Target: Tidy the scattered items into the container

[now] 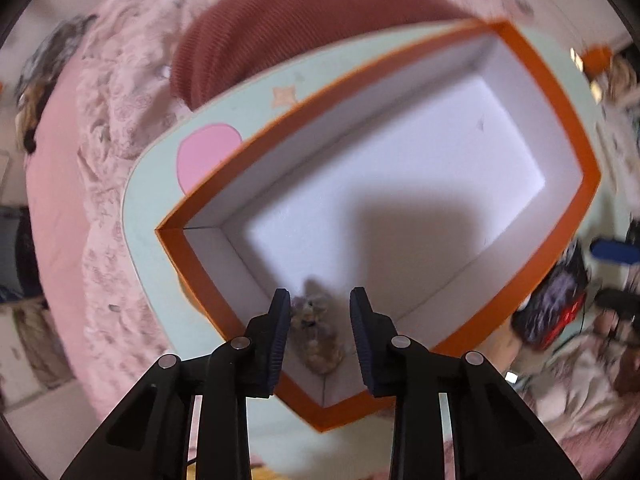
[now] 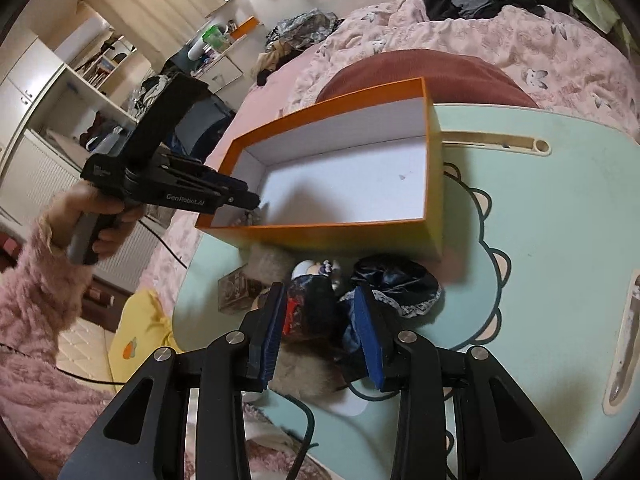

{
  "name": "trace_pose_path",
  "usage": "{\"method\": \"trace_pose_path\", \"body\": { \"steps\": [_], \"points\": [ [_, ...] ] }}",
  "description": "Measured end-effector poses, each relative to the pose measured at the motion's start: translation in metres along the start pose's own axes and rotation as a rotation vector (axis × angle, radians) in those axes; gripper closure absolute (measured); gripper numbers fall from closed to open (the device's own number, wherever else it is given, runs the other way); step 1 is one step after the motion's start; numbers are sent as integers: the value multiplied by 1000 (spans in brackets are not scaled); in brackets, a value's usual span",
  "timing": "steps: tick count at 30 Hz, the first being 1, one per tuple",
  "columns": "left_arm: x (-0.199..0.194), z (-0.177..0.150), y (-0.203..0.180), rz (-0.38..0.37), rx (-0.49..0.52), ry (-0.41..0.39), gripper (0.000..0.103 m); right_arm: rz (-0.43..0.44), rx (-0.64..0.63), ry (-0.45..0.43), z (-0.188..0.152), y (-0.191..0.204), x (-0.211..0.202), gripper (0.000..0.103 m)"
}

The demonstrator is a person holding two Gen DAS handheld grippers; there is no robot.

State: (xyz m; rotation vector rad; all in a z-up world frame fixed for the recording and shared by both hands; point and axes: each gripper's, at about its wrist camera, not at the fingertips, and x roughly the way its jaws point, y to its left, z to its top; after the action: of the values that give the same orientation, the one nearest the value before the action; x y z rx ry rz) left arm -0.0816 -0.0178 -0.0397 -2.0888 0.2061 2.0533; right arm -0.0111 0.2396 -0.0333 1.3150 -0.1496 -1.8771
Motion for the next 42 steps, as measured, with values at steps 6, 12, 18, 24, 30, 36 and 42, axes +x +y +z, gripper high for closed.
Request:
{"method": "trace_pose_path", "body": {
  "steps": [6, 12, 18, 24, 30, 36, 42],
  "points": [
    [12, 8, -6, 46, 105, 99, 74, 31, 17, -2, -1, -5, 0, 67],
    [20, 12, -13, 24, 139, 129, 74, 47, 39, -3, -1, -11, 0, 67],
    [21, 12, -7, -4, 125, 137, 79, 57, 62, -2, -3, -15, 0, 67],
    [22, 12, 1, -22, 106, 152, 91, 68, 62, -2, -5, -14, -1, 67],
    [21, 5, 4, -17, 122, 151, 92, 70, 89, -5, -9, -19, -3, 67],
    [13, -5, 8, -15, 108, 111, 103, 70, 105, -8, -10, -21, -4, 67],
    [-31, -9, 23, -84, 61, -16, 103, 53, 105, -12, -9, -21, -6, 67]
  ]
}}
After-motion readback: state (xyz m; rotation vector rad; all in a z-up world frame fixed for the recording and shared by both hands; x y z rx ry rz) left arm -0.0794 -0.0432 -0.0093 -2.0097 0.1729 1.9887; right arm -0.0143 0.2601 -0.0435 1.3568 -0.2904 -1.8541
